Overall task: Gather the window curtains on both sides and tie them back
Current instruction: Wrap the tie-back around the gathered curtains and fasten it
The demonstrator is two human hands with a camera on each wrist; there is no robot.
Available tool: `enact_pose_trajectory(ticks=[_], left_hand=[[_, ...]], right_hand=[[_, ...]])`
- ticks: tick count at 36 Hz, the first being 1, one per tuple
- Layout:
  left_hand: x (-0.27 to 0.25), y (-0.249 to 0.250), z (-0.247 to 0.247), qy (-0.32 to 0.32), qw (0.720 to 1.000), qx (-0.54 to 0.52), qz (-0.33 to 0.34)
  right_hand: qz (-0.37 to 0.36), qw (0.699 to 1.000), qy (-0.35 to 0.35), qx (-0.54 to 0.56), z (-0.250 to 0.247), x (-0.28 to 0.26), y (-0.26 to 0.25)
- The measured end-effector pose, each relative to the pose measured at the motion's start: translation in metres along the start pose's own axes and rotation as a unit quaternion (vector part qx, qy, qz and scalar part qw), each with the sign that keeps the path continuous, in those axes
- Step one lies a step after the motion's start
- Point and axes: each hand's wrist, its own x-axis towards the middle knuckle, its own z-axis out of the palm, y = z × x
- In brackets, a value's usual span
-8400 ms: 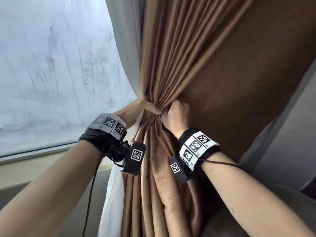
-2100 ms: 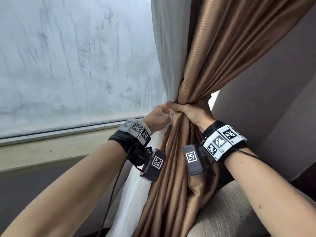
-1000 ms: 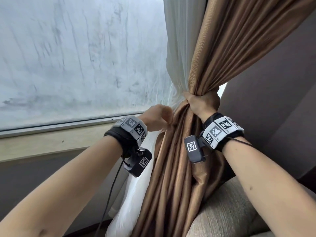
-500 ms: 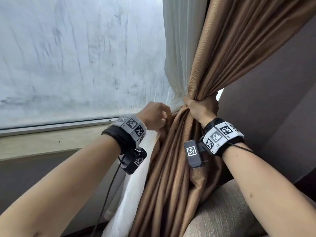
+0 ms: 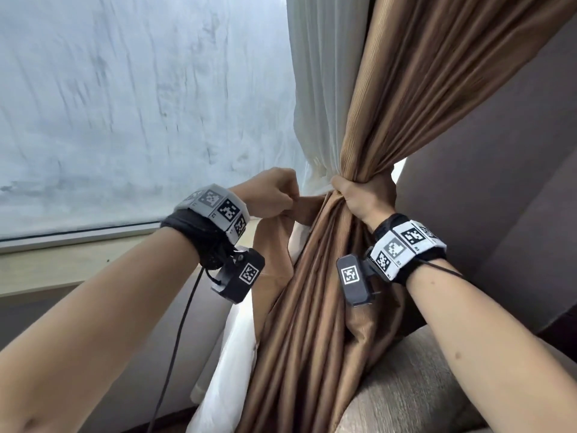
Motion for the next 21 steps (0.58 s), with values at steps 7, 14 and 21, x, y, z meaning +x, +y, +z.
enact_pose_trajectory(ticks=[7,14,21], left_hand=[[0.002,0.022,0.016,-0.023,0.999,-0.033,-0.02],[0.006,0.021,0.008,-0.068,0.997,-0.027,-0.039],[0.003,0.002,-0.007,-0.087,0.995,-0.035,-0.025]], right_hand=[[-0.004,1.0,0.002,-0.005,0.0,0.001,0.003],[-0.001,1.0,0.001,-0.002,0.001,0.004,0.006],[-0.004,1.0,0.005,-0.001,0.004,0.006,0.006]])
